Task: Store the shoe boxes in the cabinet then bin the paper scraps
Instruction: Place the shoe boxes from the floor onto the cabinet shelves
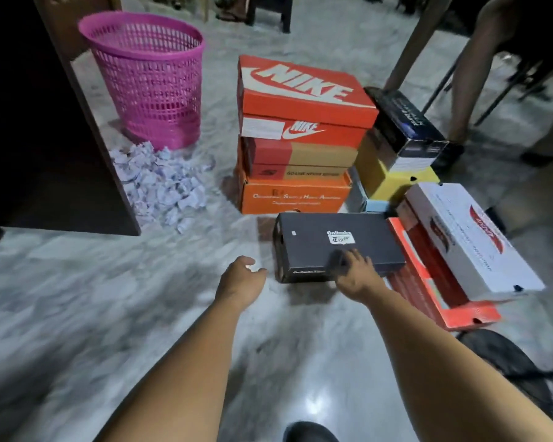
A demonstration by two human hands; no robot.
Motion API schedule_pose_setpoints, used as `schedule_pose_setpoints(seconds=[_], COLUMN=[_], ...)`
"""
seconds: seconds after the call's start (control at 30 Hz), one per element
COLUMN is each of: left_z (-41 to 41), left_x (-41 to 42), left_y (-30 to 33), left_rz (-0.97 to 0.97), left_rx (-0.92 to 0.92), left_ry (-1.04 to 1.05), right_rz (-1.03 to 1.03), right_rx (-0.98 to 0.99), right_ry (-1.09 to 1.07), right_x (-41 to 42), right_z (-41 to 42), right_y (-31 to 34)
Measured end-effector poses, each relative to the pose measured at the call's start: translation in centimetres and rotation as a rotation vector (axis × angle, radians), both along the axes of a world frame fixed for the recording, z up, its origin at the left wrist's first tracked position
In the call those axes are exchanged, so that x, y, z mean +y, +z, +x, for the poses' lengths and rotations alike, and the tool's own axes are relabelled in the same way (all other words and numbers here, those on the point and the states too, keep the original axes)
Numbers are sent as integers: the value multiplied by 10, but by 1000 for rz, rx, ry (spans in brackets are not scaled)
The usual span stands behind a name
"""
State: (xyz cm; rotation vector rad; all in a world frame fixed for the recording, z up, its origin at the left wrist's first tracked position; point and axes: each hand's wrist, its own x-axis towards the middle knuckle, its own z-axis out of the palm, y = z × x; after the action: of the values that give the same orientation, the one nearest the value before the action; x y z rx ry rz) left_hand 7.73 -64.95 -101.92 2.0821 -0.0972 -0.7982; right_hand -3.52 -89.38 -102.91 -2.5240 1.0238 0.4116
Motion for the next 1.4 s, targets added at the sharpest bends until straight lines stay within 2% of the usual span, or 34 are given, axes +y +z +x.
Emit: schedule_pose_setpoints(seconds=[0.07,0.23,0.33,0.4,0.5,0.57,0.63,0.7,0.77,0.9,1.0,1.13,1.3,1.4], left_z=[2,-2,2,9,18,19,15,13,20,31,25,14,0,-13], left_x=[-21,-44,-32,-19,5,20,32,48,73,149,213,300,388,428], left_y=[-6,-25,-32,-35,-37,-34,-30,-23,-18,-17,-22,-20,-1,19], left_rz=[-30,-23,28,100,215,220,141,5,-54,58,-3,127,204,142], left_rx=[-4,-11,-88,-113,-102,-56,-1,83,132,59,127,160,69,-47], left_ry=[-13,7,124,200,156,112,56,79,221,462,640,704,817,949], right_rz=[-8,-158,-80,-45,-76,71,209,310,427,667,735,867,935,943], right_rx=[57,-108,-226,-313,-336,-267,-258,-289,-324,-273,-261,-356,-428,-490], right_ry=[56,193,249,144,-237,-458,-488,-422,-390,-280,-132,21,226,305], right_x=[4,35,40,33,8,-1,-2,6,25,80,133,214,304,354], right_z=[-7,-14,-9,1,8,8,5,6,15,41,64,92,140,163], right_y=[-4,-6,-3,2,1,-3,-12,-19,-21,-19,-20,-24,-26,-17])
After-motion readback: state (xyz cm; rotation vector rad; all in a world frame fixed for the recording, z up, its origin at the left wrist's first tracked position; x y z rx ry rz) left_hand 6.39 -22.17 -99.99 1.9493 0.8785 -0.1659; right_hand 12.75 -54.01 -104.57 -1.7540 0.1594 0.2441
